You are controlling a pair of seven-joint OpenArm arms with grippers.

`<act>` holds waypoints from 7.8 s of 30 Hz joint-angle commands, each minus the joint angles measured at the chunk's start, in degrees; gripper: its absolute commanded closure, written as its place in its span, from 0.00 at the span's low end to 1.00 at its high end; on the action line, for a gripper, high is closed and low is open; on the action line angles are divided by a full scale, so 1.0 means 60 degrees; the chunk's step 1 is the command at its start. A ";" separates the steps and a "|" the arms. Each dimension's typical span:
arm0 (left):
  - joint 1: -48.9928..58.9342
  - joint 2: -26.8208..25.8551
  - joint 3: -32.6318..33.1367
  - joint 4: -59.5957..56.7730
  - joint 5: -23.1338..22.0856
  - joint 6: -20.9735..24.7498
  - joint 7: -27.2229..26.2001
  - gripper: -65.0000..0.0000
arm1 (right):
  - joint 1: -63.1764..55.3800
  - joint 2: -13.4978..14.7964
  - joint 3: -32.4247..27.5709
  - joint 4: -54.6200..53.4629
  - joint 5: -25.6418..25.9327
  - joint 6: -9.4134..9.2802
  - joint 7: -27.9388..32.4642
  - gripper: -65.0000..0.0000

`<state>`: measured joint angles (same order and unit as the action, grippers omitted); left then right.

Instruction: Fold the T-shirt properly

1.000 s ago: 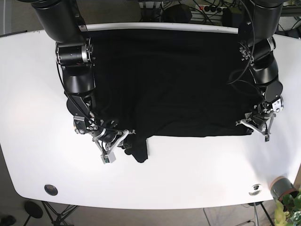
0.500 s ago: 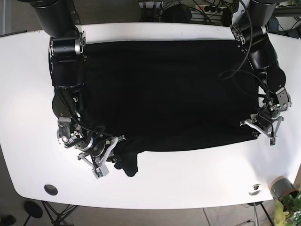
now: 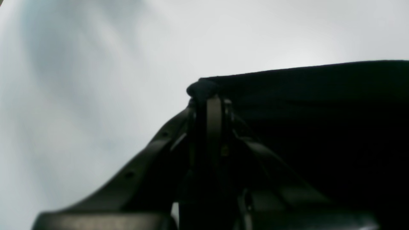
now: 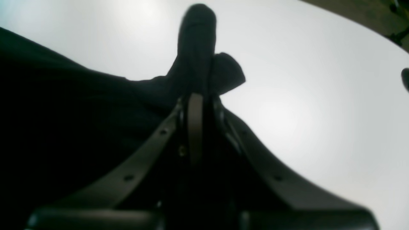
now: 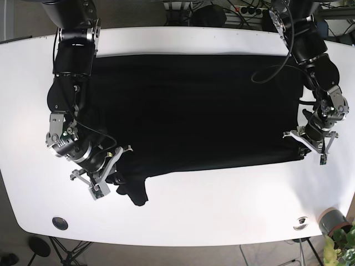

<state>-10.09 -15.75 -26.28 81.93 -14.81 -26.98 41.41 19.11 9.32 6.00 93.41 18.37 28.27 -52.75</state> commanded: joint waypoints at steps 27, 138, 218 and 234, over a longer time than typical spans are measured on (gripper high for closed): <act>0.2626 -0.0167 -0.0491 0.2118 -0.0411 0.0065 0.0461 1.00 | -0.4175 -0.0887 0.2377 0.2843 0.0110 -0.0016 0.0213 0.96; 0.3681 -0.0240 -0.0242 -0.0051 -0.0353 0.0050 0.0388 0.52 | -0.4043 -0.0711 0.5132 0.0572 0.1913 -0.2785 0.0755 0.92; 0.3623 -0.0211 -0.0242 -0.0051 -0.0382 0.0050 0.0388 0.52 | -0.3530 -0.0330 0.4429 0.1524 0.2220 -0.0939 -0.1149 0.32; 0.3623 -0.0196 -0.0242 -0.0051 -0.0353 0.0050 0.0388 0.52 | -0.4219 -0.0770 0.3623 0.1099 0.2220 -0.0939 -0.1516 0.46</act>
<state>11.42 -16.53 -27.70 81.78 -18.13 -27.07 40.93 -6.09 4.32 27.29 99.66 30.65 22.55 -63.16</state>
